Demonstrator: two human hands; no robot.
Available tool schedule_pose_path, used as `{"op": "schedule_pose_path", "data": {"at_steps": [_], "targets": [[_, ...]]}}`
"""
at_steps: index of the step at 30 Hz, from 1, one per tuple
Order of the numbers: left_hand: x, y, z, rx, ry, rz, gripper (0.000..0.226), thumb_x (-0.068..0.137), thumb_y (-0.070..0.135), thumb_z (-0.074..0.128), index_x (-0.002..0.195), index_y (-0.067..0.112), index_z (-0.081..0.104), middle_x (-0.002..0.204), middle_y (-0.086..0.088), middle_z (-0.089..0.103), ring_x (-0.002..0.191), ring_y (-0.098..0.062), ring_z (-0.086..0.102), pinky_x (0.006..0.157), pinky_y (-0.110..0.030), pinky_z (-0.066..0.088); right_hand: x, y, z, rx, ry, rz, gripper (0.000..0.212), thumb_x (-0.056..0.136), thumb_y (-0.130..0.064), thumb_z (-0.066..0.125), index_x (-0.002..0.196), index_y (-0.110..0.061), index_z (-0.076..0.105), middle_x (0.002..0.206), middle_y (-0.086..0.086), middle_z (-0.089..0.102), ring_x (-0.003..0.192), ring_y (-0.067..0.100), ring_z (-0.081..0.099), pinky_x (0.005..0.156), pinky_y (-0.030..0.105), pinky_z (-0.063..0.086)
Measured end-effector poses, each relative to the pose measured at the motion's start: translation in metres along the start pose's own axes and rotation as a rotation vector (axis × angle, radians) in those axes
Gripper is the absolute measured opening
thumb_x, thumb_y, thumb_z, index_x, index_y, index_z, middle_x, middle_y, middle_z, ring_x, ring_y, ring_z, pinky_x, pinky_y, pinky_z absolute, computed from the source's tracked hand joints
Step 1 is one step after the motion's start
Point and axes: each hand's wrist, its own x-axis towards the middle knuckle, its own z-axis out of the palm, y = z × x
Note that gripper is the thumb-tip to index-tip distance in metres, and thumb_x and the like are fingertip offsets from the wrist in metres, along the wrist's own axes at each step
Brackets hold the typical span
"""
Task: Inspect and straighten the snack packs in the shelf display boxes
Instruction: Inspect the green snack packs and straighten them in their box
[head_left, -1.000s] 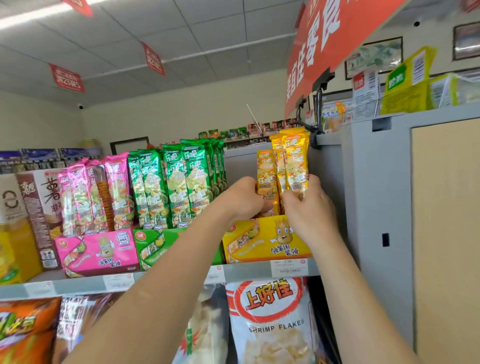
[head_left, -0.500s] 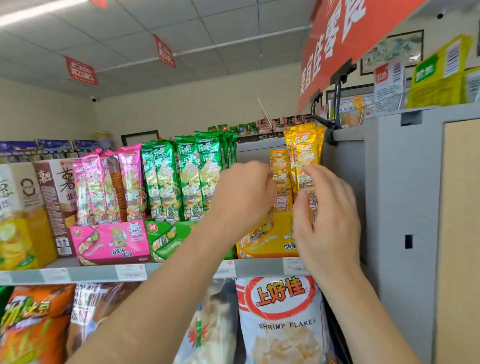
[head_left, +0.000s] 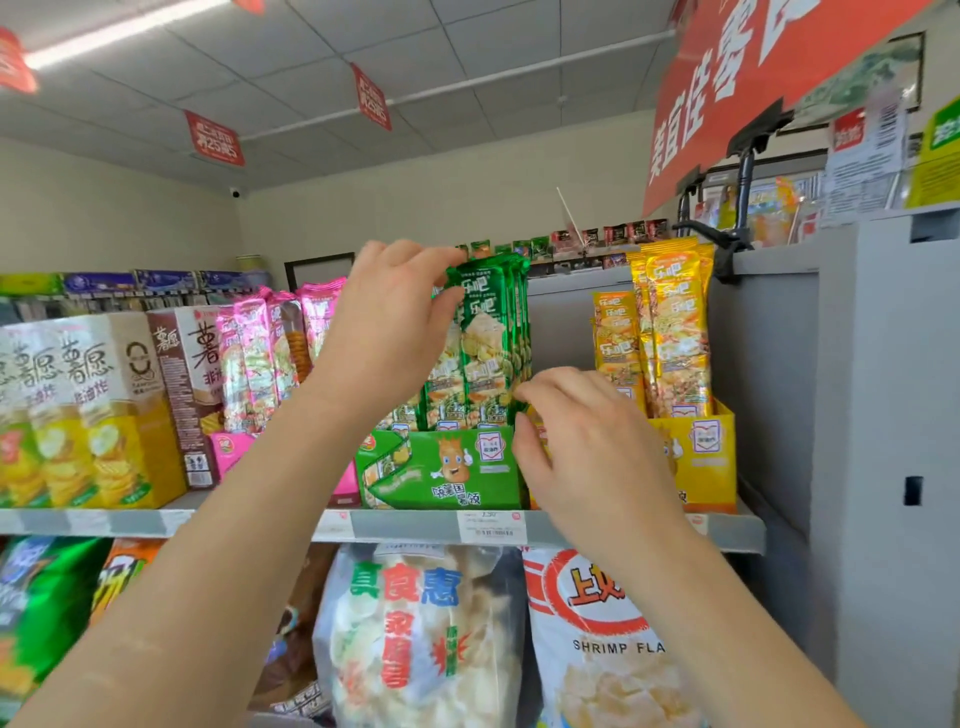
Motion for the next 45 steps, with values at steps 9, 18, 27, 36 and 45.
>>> {"op": "schedule_pose_path", "data": {"at_steps": [9, 18, 27, 36, 45], "targets": [[0.022, -0.014, -0.005, -0.017, -0.142, 0.087, 0.031, 0.097, 0.02, 0.053, 0.128, 0.017, 0.06, 0.127, -0.002, 0.063, 0.12, -0.028, 0.05, 0.101, -0.039, 0.039, 0.043, -0.004, 0.014, 0.161, -0.022, 0.229, 0.048, 0.091, -0.057, 0.054, 0.121, -0.019, 0.054, 0.102, -0.001, 0.065, 0.093, 0.022, 0.062, 0.068, 0.034, 0.045], [0.035, -0.02, -0.005, -0.118, -0.458, 0.184, 0.069, 0.08, 0.009, 0.061, 0.142, 0.022, 0.034, 0.11, -0.005, 0.065, 0.075, -0.018, 0.058, 0.066, -0.031, 0.041, 0.058, -0.02, 0.026, -0.08, 0.013, 0.314, 0.05, 0.079, -0.064, 0.058, 0.09, -0.02, 0.036, 0.075, -0.004, 0.048, 0.072, 0.029, 0.064, 0.05, 0.031, 0.031], [0.044, -0.034, 0.002, -0.307, -0.466, 0.057, 0.048, 0.084, 0.0, 0.058, 0.128, 0.019, 0.056, 0.117, 0.006, 0.062, 0.109, -0.014, 0.056, 0.083, -0.021, 0.039, 0.074, -0.024, 0.015, 0.095, 0.244, 0.273, 0.037, 0.073, -0.056, 0.061, 0.084, -0.024, 0.048, 0.067, -0.009, 0.053, 0.06, 0.02, 0.053, 0.048, 0.03, 0.033], [0.027, -0.019, -0.005, -0.095, -0.307, 0.15, 0.067, 0.078, -0.006, 0.05, 0.141, 0.017, 0.049, 0.142, -0.005, 0.053, 0.134, -0.024, 0.042, 0.113, -0.041, 0.032, 0.08, -0.006, -0.044, 1.104, 0.347, 0.257, 0.012, 0.093, -0.011, 0.052, 0.1, -0.019, 0.058, 0.084, -0.007, 0.065, 0.077, 0.01, 0.062, 0.064, 0.025, 0.05], [-0.142, 0.058, -0.018, -0.906, -0.083, -0.265, 0.027, 0.088, 0.048, 0.054, 0.112, 0.038, 0.061, 0.105, 0.02, 0.067, 0.098, -0.005, 0.064, 0.078, -0.021, 0.052, -0.021, -0.011, -0.022, 1.256, 0.069, 0.329, 0.03, 0.09, -0.019, 0.053, 0.118, -0.016, 0.06, 0.106, -0.004, 0.068, 0.097, 0.013, 0.064, 0.085, 0.034, 0.054]]}}
